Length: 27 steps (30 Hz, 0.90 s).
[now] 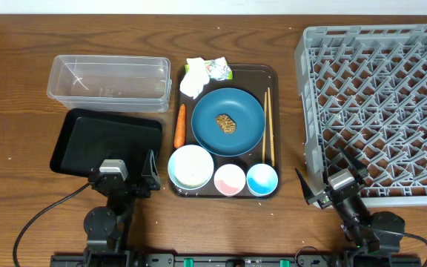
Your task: Sort waste into correct bins and load items into the dishwasher rack
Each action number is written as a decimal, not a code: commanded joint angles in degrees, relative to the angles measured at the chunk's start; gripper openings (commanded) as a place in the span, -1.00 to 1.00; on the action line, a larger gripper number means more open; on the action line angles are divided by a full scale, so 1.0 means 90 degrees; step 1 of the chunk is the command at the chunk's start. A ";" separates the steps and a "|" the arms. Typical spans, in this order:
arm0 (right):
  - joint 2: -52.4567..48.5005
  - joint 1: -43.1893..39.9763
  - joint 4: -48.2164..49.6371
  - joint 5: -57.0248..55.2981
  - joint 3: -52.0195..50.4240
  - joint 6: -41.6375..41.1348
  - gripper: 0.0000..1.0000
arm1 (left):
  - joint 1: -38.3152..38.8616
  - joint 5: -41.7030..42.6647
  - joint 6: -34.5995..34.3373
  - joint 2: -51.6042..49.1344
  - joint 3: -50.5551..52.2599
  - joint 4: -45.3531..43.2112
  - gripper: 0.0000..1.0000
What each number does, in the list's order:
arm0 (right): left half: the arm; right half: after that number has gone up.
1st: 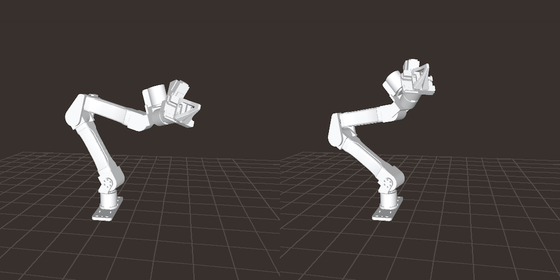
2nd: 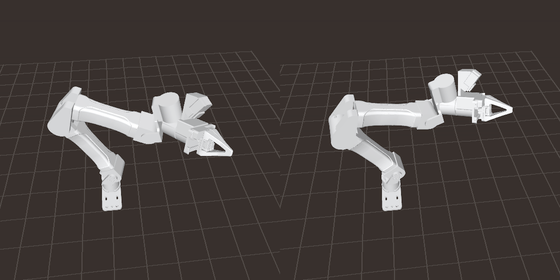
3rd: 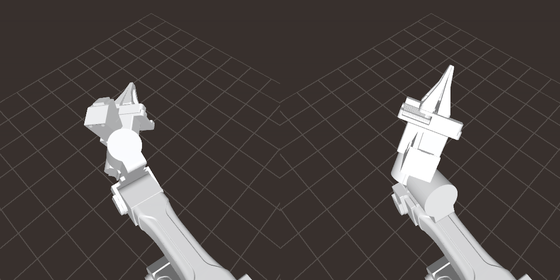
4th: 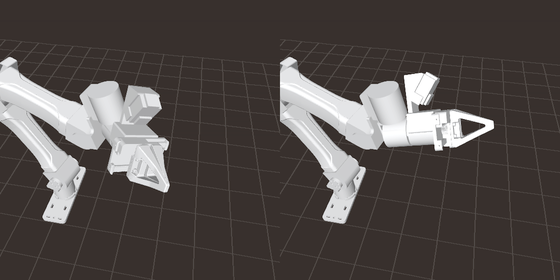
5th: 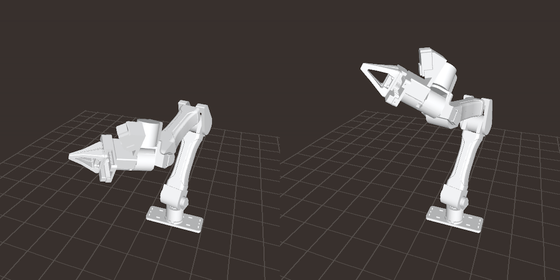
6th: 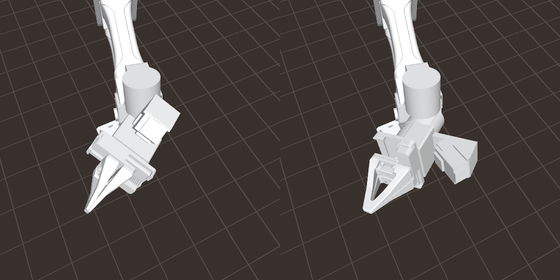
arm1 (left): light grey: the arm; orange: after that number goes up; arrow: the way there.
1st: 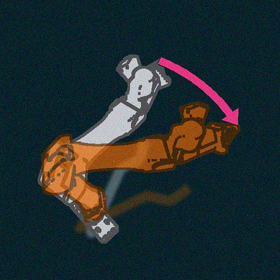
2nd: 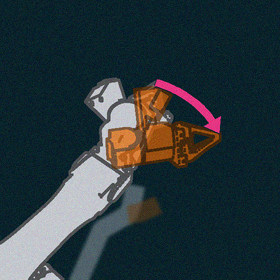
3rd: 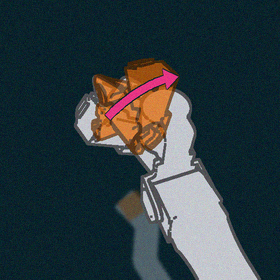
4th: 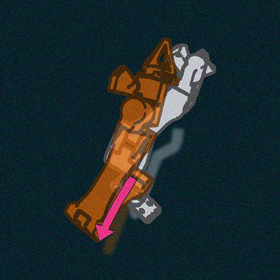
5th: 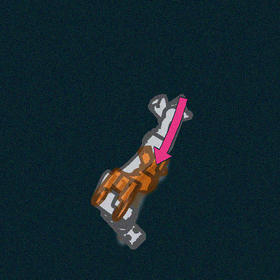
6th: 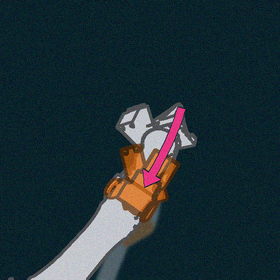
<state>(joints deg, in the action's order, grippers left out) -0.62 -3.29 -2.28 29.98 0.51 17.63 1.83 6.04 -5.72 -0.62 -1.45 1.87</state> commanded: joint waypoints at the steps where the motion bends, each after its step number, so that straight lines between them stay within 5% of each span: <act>1: 0.0032 0.0206 -0.0005 0.0002 -0.0024 0.0046 0.99 | -0.0015 0.0114 0.0085 0.0044 0.0136 0.0143 0.96; 17: 0.0032 0.0206 -0.0002 0.0029 -0.0024 0.0044 0.98 | -0.0015 0.0121 0.0083 0.0044 0.0136 0.0056 0.96; 27: 0.0034 0.0206 -0.0005 0.0075 -0.0024 0.0046 0.99 | -0.0015 0.1020 0.0083 0.0044 0.0136 0.0039 0.96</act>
<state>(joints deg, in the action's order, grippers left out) -0.62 -3.29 -2.28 30.02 0.51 17.63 1.83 9.96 -5.72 -0.62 -1.45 1.37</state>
